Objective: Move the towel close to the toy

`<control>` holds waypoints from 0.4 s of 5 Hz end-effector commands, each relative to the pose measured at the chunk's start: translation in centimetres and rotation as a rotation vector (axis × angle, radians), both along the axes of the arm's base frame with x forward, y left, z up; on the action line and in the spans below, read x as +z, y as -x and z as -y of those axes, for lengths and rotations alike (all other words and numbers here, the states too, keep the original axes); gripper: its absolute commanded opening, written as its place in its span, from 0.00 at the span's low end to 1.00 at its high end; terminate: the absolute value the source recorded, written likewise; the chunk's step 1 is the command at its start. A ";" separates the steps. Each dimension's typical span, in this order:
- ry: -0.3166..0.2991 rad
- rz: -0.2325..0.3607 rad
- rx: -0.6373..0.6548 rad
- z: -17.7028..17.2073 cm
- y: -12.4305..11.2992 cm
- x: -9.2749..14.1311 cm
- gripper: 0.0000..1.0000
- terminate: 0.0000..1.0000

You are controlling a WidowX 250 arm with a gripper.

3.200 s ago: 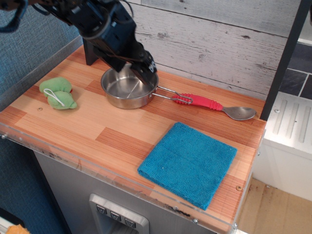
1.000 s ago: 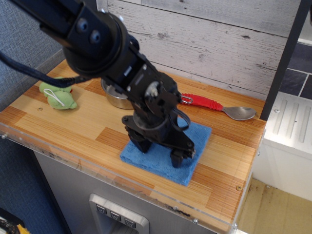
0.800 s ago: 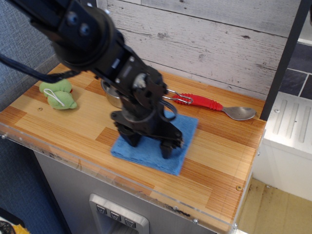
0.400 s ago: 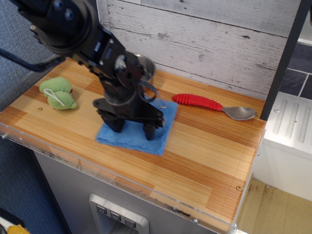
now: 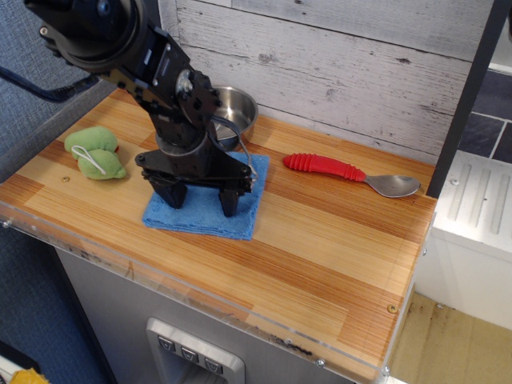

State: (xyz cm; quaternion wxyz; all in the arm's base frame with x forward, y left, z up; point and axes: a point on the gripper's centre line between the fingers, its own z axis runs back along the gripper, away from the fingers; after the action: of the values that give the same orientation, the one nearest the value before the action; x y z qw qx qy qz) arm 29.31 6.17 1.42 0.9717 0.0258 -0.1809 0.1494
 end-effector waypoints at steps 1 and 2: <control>-0.012 0.044 0.059 -2.2 -0.1 2.1 1.00 0.00; -0.012 0.056 0.060 -2.1 0.2 2.8 1.00 0.00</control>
State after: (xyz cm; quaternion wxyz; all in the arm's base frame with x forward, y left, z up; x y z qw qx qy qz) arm 29.41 7.87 2.93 0.9658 0.0300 -0.1904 0.1734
